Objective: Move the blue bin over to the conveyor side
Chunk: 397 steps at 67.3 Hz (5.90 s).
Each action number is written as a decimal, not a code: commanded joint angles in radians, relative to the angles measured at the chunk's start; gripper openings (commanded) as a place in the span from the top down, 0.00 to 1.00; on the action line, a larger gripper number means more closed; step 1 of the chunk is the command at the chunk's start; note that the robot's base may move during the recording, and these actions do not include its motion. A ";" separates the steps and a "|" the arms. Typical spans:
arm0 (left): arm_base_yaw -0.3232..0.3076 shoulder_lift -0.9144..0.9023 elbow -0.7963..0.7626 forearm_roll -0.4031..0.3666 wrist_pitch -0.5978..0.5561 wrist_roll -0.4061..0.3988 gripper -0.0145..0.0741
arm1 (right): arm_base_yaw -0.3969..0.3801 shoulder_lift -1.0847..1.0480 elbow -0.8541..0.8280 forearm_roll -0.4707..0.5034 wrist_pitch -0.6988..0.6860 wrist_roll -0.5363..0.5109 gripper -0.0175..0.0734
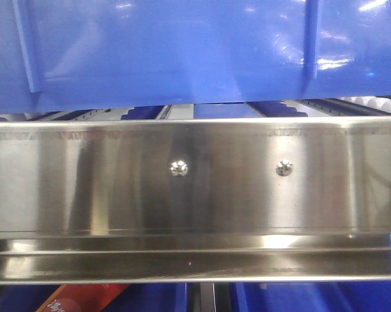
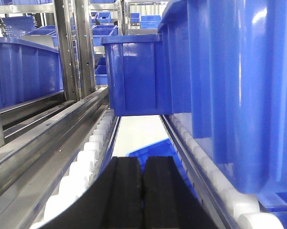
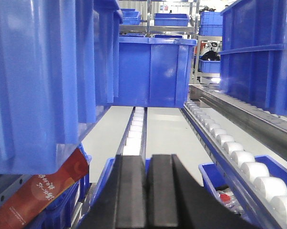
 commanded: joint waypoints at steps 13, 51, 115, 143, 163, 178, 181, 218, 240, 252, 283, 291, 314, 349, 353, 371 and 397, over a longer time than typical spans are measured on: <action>-0.007 -0.004 -0.003 -0.005 -0.014 0.000 0.86 | 0.002 -0.003 -0.001 0.004 -0.022 -0.006 0.91; -0.007 -0.004 -0.003 -0.026 -0.052 0.000 0.86 | 0.002 -0.003 -0.001 0.004 -0.052 -0.006 0.91; -0.058 0.293 -0.720 -0.005 0.398 0.000 0.19 | 0.002 0.301 -0.660 0.009 0.263 0.007 0.19; -0.164 0.658 -1.122 -0.007 0.718 -0.010 0.20 | 0.075 0.656 -1.043 0.009 0.512 0.007 0.19; -0.182 0.943 -1.386 -0.009 0.989 -0.117 0.20 | 0.141 0.993 -1.367 0.009 0.854 0.007 0.19; -0.182 1.155 -1.630 0.065 1.197 -0.192 0.20 | 0.141 1.191 -1.620 0.008 1.086 0.009 0.19; -0.182 1.188 -1.679 0.068 1.197 -0.197 0.20 | 0.141 1.220 -1.659 -0.003 1.119 0.027 0.19; -0.176 1.436 -1.837 0.137 1.197 -0.289 0.20 | 0.141 1.462 -1.839 -0.075 1.176 0.108 0.19; -0.146 1.529 -1.837 0.135 1.197 -0.289 0.20 | 0.141 1.583 -1.839 -0.078 1.176 0.140 0.19; -0.146 1.554 -1.837 0.135 1.197 -0.287 0.20 | 0.141 1.614 -1.839 -0.078 1.176 0.140 0.19; -0.084 1.568 -1.831 0.062 1.197 -0.235 0.20 | 0.141 1.621 -1.839 -0.059 1.176 0.140 0.19; -0.086 1.572 -1.831 0.087 1.197 -0.235 0.20 | 0.141 1.621 -1.839 -0.050 1.176 0.140 0.19; -0.086 1.618 -1.829 0.106 1.197 -0.235 0.20 | 0.141 1.621 -1.839 -0.050 1.176 0.140 0.19; -0.086 1.652 -1.827 0.110 1.197 -0.235 0.29 | 0.141 1.621 -1.839 -0.050 1.176 0.140 0.37; -0.086 1.654 -1.827 0.110 1.197 -0.235 0.41 | 0.141 1.621 -1.839 -0.050 1.176 0.140 0.52; -0.086 1.654 -1.827 0.125 1.197 -0.235 0.81 | 0.141 1.621 -1.839 -0.050 1.176 0.140 0.88; -0.088 1.521 -1.833 0.123 1.197 -0.235 0.85 | 0.141 1.517 -1.874 -0.060 1.176 0.140 0.89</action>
